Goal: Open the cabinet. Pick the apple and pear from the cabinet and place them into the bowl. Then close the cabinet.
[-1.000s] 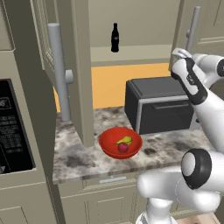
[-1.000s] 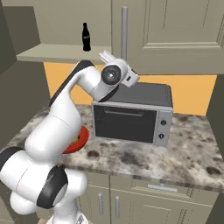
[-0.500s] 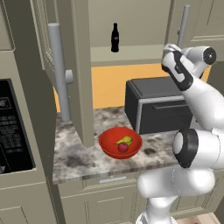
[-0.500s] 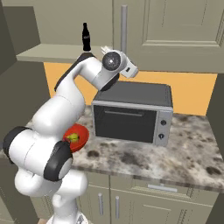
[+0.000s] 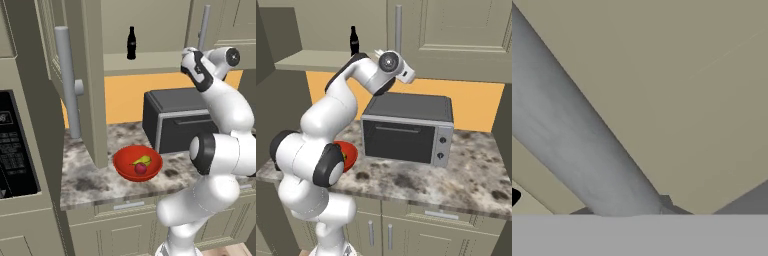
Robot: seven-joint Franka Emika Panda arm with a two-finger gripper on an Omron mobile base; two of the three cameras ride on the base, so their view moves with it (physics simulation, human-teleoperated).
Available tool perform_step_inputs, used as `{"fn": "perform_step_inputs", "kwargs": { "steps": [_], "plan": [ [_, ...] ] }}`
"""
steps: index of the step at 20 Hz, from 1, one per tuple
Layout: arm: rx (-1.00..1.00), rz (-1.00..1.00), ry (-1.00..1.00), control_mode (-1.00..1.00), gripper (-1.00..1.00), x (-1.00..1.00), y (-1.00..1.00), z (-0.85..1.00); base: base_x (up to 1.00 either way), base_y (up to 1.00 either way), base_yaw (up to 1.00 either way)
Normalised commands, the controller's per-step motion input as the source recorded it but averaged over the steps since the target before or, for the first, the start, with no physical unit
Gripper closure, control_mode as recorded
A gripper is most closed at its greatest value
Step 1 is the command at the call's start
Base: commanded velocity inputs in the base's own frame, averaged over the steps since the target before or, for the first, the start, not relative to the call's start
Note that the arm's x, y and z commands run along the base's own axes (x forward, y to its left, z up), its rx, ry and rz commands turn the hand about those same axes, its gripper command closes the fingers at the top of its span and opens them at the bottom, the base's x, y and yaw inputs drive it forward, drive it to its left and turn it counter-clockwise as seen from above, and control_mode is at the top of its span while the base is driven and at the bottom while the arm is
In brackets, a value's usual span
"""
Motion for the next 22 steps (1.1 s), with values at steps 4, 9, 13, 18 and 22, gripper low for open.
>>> {"fn": "perform_step_inputs", "kwargs": {
  "steps": [4,9,13,18,22],
  "plan": [
    [0.00,0.05,0.01,-1.00,1.00,0.37,-0.47,0.00,0.00,0.00,0.00],
    [0.00,0.05,0.06,-1.00,1.00,0.29,-0.44,0.00,0.00,0.00,0.00],
    [0.00,0.05,0.16,-1.00,1.00,0.27,-0.46,0.04,0.00,0.00,0.00],
    [0.00,0.07,0.11,-1.00,1.00,0.33,-0.52,0.01,0.00,0.00,0.00],
    [0.00,0.09,0.00,-1.00,1.00,0.28,-0.58,0.00,0.00,0.00,0.00]
  ]
}}
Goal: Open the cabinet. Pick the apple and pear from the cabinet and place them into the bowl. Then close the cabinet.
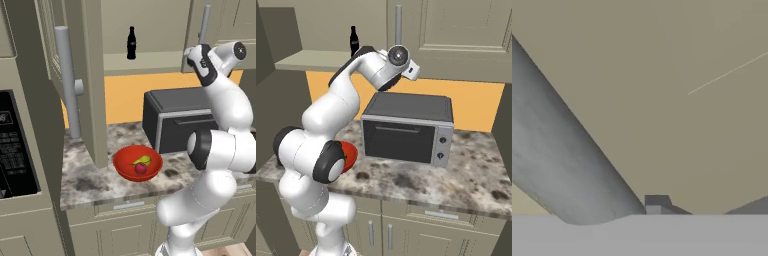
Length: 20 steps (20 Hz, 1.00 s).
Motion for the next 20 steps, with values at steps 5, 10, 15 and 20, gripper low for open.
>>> {"fn": "perform_step_inputs", "kwargs": {
  "steps": [5,10,15,20],
  "plan": [
    [0.00,0.19,0.00,-1.00,1.00,0.47,-0.55,0.00,0.00,0.00,0.00],
    [0.00,0.24,0.00,-1.00,1.00,0.35,-0.55,0.00,0.00,0.00,0.00],
    [0.00,0.17,0.00,-1.00,1.00,0.11,-0.38,0.00,0.00,0.00,0.00],
    [-0.05,0.01,-0.01,-1.00,1.00,0.00,-0.04,-0.12,0.00,0.00,0.00]
  ]
}}
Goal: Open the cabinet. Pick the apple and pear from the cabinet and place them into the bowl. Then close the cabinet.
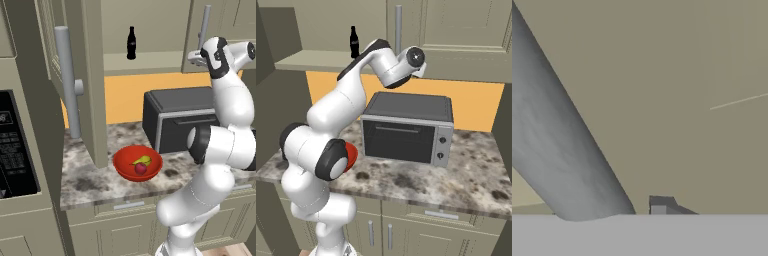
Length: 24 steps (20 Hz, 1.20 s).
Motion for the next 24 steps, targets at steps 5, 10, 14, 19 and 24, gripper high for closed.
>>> {"fn": "perform_step_inputs", "kwargs": {
  "steps": [5,10,14,19,24],
  "plan": [
    [-0.05,0.00,-0.07,-1.00,1.00,-0.01,0.00,-0.37,0.00,0.00,0.00],
    [-0.04,0.00,-0.16,-1.00,1.00,-0.19,0.00,-0.32,0.00,0.00,0.00],
    [-0.03,0.00,-0.13,-1.00,1.00,-0.27,0.00,-0.02,0.00,0.00,0.00],
    [-0.02,0.00,-0.02,-1.00,1.00,-0.34,-0.01,0.00,0.00,0.00,0.00],
    [-0.03,0.00,0.00,-1.00,1.00,-0.48,0.00,0.01,0.00,0.00,0.00]
  ]
}}
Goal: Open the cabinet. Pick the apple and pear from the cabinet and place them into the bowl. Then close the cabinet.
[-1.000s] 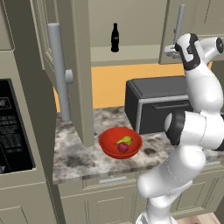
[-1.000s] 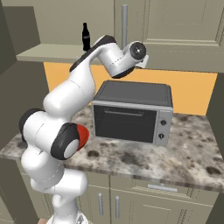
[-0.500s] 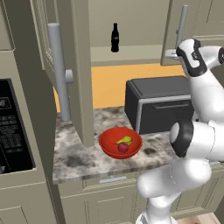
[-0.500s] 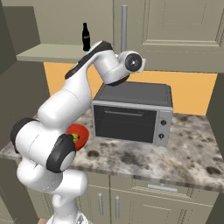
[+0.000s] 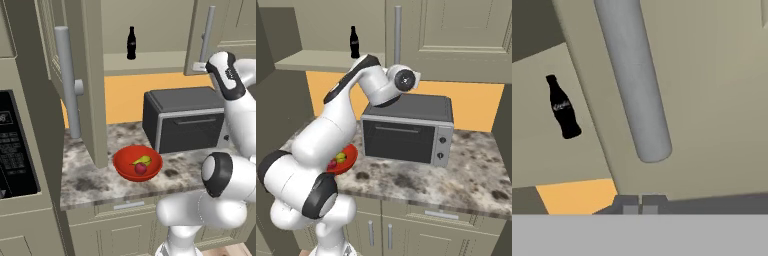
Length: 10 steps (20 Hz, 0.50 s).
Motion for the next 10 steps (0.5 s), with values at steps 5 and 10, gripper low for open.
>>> {"fn": "perform_step_inputs", "kwargs": {
  "steps": [5,10],
  "plan": [
    [-0.04,0.00,0.00,-1.00,1.00,-0.56,0.00,0.09,0.00,0.00,0.00],
    [-0.06,0.00,0.00,-1.00,1.00,-0.62,0.00,0.11,0.00,0.00,0.00]
  ]
}}
